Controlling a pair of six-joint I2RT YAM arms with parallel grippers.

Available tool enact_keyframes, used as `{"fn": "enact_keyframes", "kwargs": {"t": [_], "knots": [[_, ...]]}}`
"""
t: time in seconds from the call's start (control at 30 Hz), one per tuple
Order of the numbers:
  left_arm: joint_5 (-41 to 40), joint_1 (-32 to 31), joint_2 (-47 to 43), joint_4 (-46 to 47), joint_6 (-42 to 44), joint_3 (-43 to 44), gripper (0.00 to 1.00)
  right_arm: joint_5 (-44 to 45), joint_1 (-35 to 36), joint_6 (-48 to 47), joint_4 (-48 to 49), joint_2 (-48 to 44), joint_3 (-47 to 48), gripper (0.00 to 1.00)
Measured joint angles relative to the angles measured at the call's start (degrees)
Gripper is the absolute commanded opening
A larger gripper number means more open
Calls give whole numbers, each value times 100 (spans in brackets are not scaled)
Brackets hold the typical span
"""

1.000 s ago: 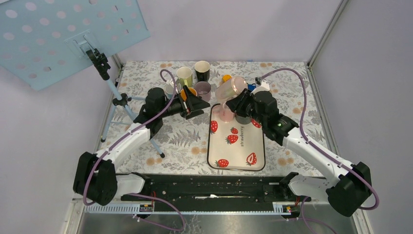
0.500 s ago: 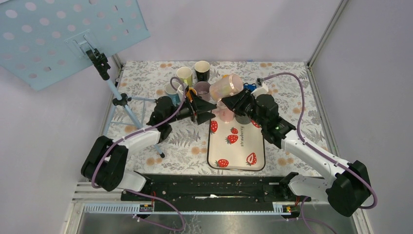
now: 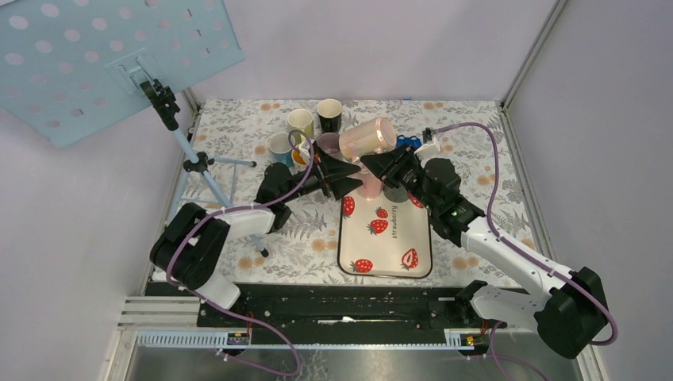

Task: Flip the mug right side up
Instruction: Turn over the cup on the tray.

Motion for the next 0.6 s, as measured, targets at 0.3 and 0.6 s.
{"fn": "enact_keyframes", "kwargs": {"t": [0.3,0.6], "knots": [[-170,-129,433,876,-721,94,43,-101,-7,310,476,-46,-319,0],[-221,-203,634,1438,-1058,210,37,-142,-28,520,911,-76,-481,0]]}}
